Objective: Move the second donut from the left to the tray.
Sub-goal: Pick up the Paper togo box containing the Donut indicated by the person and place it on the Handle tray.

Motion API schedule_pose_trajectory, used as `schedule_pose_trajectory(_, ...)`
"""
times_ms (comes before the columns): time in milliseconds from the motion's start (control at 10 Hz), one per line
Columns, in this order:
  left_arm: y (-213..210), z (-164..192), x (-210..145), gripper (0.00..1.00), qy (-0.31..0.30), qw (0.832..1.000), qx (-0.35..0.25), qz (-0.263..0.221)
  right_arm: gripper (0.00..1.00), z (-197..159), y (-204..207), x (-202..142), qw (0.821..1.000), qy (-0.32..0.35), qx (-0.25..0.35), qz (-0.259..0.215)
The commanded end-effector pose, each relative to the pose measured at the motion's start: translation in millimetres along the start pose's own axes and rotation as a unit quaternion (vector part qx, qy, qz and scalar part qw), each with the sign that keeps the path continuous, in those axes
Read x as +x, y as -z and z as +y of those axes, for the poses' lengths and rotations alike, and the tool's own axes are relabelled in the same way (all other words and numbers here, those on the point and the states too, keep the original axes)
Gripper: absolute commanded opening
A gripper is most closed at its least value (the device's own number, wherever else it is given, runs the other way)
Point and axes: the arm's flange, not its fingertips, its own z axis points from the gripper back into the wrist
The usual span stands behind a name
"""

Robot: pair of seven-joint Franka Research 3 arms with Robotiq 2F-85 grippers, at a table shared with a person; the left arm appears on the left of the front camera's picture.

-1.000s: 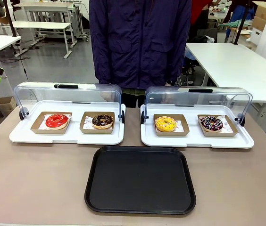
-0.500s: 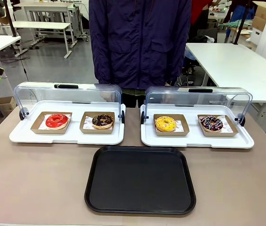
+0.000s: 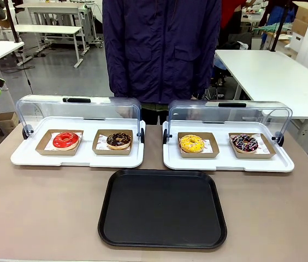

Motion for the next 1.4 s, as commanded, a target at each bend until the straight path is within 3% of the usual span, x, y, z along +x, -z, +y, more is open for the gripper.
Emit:
schedule_pose_trajectory(0,-0.4,0.6,0.0,1.0,0.007,1.0,-0.004,-0.003,1.0,-2.4,0.1,2.5,1.0,-0.011,0.0,-0.013)
schedule_pose_trajectory(1300,-0.4,0.6,0.0,1.0,0.007,1.0,-0.004,-0.003,1.0,-2.4,0.1,2.5,1.0,-0.011,0.0,-0.013)
